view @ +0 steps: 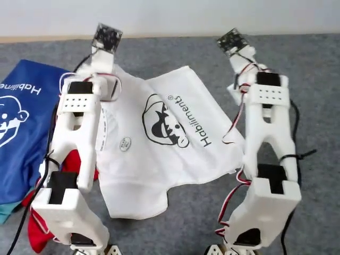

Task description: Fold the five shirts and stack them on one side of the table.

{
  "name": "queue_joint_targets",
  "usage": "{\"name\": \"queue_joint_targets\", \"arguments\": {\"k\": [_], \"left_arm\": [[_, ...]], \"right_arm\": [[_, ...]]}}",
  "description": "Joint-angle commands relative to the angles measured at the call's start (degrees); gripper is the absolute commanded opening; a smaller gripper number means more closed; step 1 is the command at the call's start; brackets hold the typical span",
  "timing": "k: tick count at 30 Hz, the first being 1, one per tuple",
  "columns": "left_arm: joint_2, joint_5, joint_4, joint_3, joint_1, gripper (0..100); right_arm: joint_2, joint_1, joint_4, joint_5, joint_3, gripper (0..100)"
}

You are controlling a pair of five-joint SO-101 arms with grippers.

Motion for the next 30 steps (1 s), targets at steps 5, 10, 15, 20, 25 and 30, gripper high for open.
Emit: {"name": "queue_joint_targets", "arguments": {"k": [5,10,15,20,25,30], "left_arm": [[-0.3,-9.6,20.0,0.4,-1.0,0],[-0.9,-14.9,25.7,7.4,-1.4,0],[-4.7,-20.2,30.2,14.9,-2.6,0],[-16.1,-25.9,32.5,26.2,-2.4,0],[-27.7,-25.9,28.2,36.4,-2.2,0],[-30.9,-25.7,24.7,40.8,-2.2,0]], "right_arm": [[3.0,-4.5,-2.7,-3.4,-6.7,0.9],[8.7,-5.5,-2.2,-4.7,-14.0,0.9],[14.5,-6.6,-2.4,-5.3,-22.0,0.9],[20.8,-8.6,-2.6,-7.4,-29.6,0.9],[27.1,-11.3,-0.9,-11.3,-37.4,9.0],[32.7,-15.9,4.4,-13.7,-45.1,20.2]]}}
